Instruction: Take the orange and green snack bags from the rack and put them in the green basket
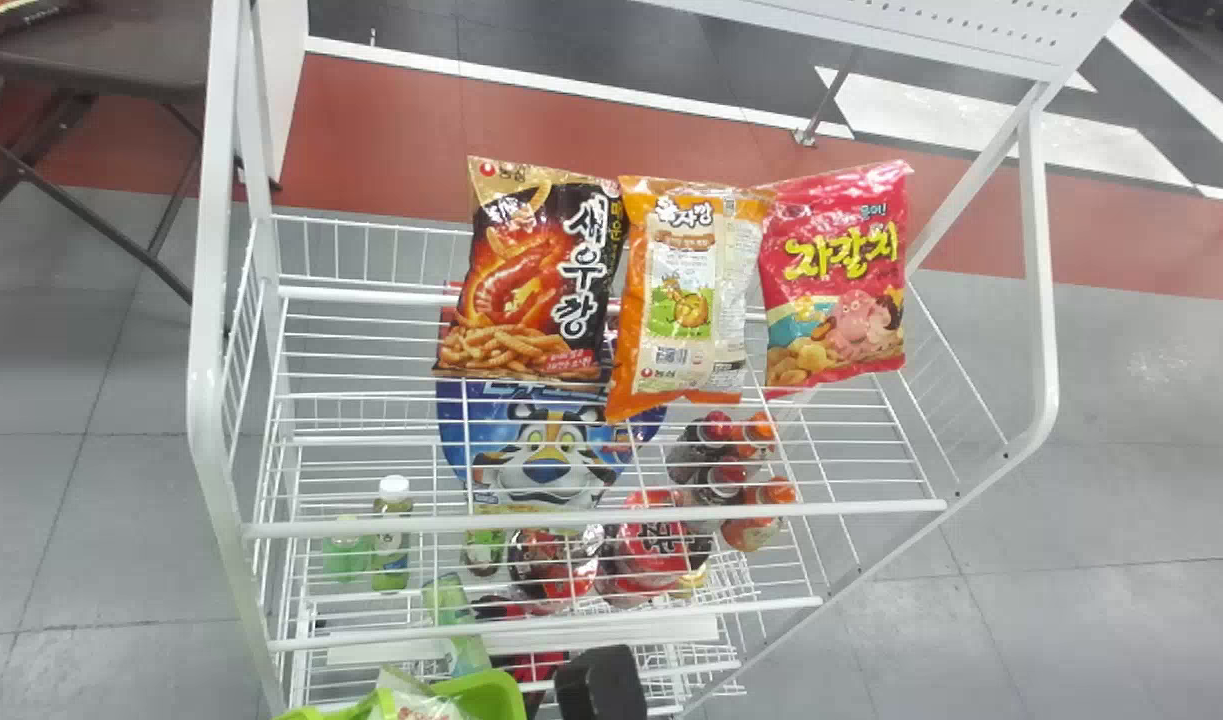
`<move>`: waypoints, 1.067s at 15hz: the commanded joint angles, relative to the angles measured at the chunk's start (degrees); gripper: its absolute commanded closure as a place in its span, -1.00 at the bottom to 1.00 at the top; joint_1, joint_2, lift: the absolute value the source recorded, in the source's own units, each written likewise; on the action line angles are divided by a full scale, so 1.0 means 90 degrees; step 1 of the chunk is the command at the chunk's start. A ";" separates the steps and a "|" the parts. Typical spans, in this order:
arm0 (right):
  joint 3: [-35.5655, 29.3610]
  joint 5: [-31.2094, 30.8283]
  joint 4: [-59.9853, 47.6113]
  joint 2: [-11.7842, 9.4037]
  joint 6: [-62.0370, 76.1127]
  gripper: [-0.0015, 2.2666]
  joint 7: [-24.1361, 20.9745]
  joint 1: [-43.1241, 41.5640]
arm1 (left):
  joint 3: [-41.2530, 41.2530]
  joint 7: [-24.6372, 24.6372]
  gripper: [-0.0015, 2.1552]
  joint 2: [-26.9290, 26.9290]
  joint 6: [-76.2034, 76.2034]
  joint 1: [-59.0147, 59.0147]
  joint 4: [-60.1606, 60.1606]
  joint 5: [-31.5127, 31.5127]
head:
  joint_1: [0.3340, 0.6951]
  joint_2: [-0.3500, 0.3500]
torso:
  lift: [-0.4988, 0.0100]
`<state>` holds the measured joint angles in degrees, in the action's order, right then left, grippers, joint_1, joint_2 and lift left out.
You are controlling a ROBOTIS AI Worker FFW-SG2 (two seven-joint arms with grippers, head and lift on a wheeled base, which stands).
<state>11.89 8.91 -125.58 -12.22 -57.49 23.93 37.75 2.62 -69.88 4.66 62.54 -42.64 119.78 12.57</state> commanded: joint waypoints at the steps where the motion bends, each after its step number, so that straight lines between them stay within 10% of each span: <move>1: 0.0056 0.0055 0.0155 0.0010 -0.0073 0.68 -0.0003 -0.0074 | -0.0008 -0.0009 0.99 0.0010 0.0000 -0.0028 0.0011 0.0000 | 1.00 -0.90 | 0.96; 6: 0.0251 -0.0072 0.0487 -0.0010 -0.1206 0.60 0.0085 -0.0357 | 0.0012 -0.0009 0.99 0.0010 0.0000 -0.0028 0.0031 0.0000 | 1.00 -1.00 | 0.96; 9: 0.0242 -0.0248 0.0262 -0.0068 -0.0464 -1.00 -0.0110 -0.0152 | 0.0002 -0.0018 0.99 0.0010 0.0000 -0.0048 0.0031 0.0000 | 1.00 -1.00 | 0.96; 16: -0.0725 -0.0052 -0.1271 -0.0127 0.0474 -0.94 -0.0198 0.0620 | -0.0037 -0.0028 0.99 0.0010 -0.0019 -0.0096 0.0050 0.0000 | 1.00 -1.00 | 0.96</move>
<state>7.81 7.44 -133.33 -13.42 -55.12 22.24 41.93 2.29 -70.20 4.75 62.37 -43.51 120.25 12.57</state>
